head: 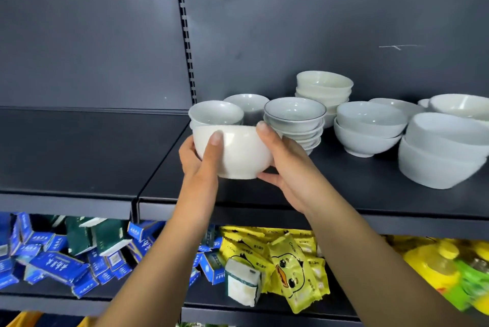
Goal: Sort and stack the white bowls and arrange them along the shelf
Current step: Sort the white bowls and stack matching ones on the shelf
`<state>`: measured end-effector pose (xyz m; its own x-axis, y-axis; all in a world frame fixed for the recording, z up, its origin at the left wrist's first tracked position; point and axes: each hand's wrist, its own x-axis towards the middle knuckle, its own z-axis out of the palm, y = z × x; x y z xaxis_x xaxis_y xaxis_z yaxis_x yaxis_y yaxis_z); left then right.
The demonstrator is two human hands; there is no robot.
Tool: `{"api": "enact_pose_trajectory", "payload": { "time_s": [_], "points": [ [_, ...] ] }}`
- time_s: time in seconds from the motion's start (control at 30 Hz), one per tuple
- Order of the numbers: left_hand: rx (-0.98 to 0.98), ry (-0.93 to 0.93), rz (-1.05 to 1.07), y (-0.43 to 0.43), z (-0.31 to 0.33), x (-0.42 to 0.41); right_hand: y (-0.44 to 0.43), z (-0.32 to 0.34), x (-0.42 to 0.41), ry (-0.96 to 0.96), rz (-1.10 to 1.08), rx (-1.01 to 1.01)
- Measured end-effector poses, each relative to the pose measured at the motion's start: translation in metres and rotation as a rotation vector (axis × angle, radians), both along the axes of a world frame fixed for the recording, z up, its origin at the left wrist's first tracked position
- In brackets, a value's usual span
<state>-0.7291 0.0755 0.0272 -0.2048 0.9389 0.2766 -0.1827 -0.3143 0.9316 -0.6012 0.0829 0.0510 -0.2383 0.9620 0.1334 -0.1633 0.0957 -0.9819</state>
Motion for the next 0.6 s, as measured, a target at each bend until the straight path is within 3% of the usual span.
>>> {"api": "enact_pose_trajectory", "payload": {
  "time_s": [0.2, 0.43, 0.5, 0.6],
  "points": [
    [0.049, 0.03, -0.05, 0.01, 0.019, 0.033, -0.001, 0.019, 0.032, 0.037, -0.028, 0.043],
    [0.162, 0.072, -0.14, 0.053, 0.061, 0.061, 0.034, 0.062, 0.088, -0.086, -0.069, 0.16],
    [0.188, 0.142, -0.202, 0.072, 0.075, 0.066, 0.048, 0.077, 0.106, -0.131, -0.068, 0.209],
    [0.154, 0.388, -0.3, 0.113, 0.107, 0.074, 0.08, 0.108, 0.135, -0.242, -0.076, 0.257]
  ]
}}
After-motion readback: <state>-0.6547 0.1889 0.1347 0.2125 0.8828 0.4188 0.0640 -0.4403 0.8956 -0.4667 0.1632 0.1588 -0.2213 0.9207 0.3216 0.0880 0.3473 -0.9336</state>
